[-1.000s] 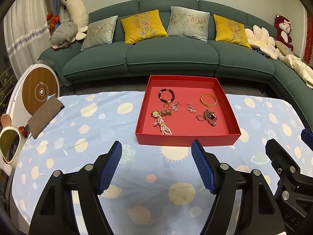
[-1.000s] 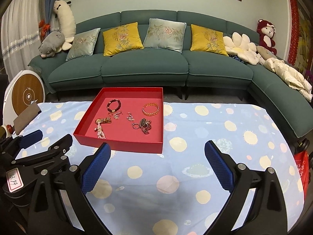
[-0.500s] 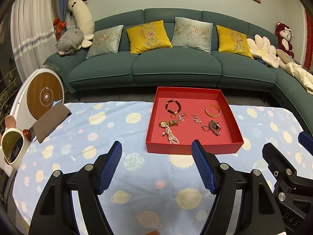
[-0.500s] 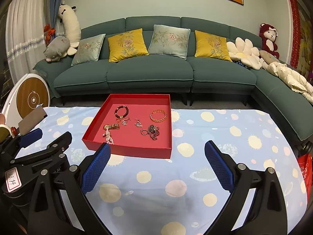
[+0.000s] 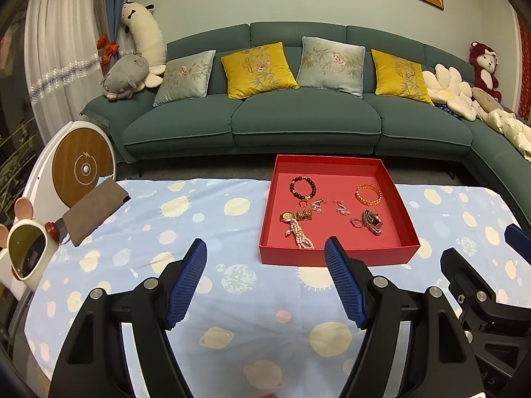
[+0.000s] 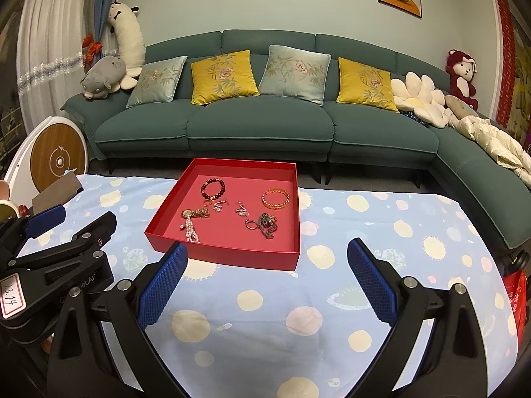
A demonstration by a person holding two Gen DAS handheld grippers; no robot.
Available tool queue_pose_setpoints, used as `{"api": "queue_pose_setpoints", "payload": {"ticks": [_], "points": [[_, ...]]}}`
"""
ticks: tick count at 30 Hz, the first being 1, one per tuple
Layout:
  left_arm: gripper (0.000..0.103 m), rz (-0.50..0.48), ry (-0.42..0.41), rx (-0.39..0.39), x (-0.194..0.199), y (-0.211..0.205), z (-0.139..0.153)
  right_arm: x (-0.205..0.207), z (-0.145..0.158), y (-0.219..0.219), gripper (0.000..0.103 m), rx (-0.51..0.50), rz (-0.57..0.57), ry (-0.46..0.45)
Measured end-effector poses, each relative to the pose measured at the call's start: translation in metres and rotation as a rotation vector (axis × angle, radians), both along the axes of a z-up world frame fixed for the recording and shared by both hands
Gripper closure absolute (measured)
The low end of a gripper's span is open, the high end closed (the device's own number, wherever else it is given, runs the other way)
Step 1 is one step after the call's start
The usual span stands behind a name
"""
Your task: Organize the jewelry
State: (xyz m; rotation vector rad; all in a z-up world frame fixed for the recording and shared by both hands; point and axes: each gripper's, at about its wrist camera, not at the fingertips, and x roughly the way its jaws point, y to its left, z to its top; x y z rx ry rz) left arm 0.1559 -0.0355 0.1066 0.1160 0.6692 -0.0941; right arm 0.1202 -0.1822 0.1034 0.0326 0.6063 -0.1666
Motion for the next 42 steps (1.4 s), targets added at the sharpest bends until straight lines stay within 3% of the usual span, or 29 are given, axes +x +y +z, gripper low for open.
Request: {"api": "queue_pose_setpoints", "payload": {"ticks": [30,42], "points": [[0.033,0.012,-0.001,0.012,0.0,0.0,-0.004,0.001,-0.003,0.0,0.008,0.005,-0.004,0.006],[0.033,0.024,0.035,-0.003,0.006,0.002,-0.009,0.0,-0.01,0.0,0.009,0.006,-0.009,0.015]]}}
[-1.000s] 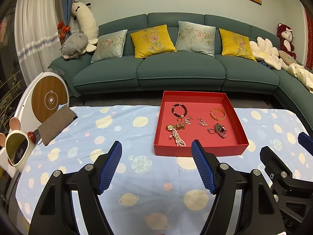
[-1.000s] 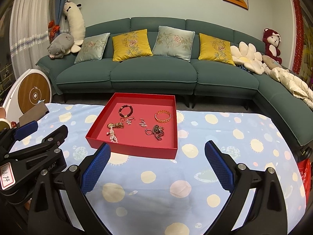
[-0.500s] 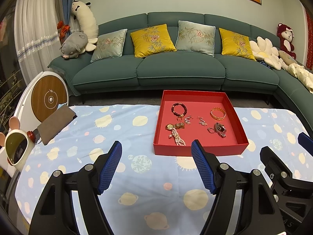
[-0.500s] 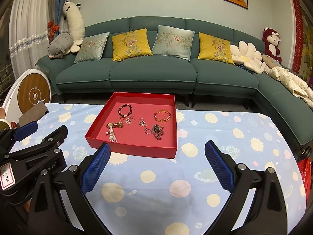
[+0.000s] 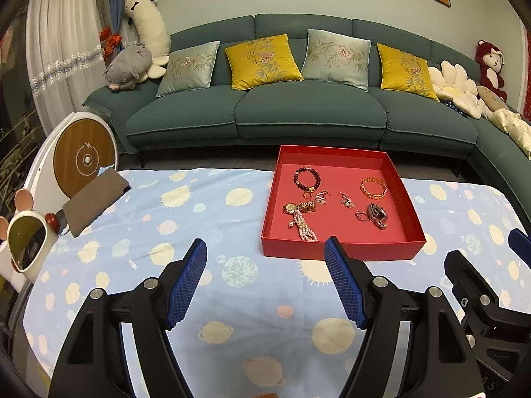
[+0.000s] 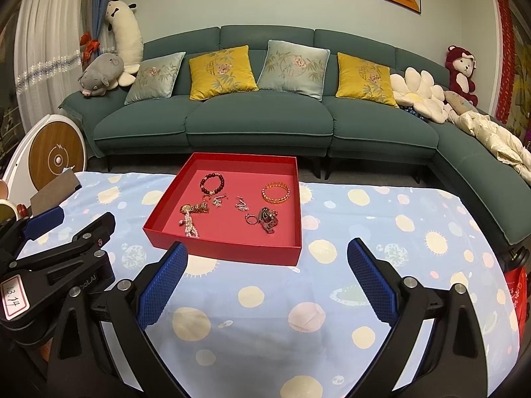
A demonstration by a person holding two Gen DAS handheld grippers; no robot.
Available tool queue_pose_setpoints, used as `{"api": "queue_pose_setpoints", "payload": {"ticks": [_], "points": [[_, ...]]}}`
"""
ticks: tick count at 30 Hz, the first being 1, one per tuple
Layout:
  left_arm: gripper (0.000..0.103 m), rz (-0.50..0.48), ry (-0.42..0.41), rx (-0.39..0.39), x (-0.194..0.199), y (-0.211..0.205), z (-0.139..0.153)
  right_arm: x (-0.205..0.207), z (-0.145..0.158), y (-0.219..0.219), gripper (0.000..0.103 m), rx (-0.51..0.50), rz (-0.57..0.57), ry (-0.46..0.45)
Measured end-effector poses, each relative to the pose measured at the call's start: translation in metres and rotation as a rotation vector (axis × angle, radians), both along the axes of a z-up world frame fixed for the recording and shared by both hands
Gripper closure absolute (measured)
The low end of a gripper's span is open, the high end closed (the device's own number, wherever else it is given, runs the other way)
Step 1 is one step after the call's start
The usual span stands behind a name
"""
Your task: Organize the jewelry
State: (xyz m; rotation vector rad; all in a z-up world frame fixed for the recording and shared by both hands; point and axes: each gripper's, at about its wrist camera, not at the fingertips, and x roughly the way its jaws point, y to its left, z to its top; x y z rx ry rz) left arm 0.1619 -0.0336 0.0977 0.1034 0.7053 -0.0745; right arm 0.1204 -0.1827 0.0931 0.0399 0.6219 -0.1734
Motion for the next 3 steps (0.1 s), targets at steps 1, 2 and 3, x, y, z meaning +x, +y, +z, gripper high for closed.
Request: {"api": "queue_pose_setpoints", "payload": {"ticks": [1,2,3], "points": [[0.033,0.0,0.0,0.001,-0.0002,-0.0002,-0.0003,-0.0001,-0.0011,0.0002,0.008,0.001,0.001,0.002],[0.033,-0.001,0.0,0.001,-0.0002,-0.0003,-0.0004,-0.0002,-0.0018,0.0002,0.008,0.001,0.0,0.005],[0.033,-0.001,0.001,0.001,-0.0001,-0.0004,-0.0005,0.0,-0.0021,0.0003,0.008,0.001,0.0,0.006]]}}
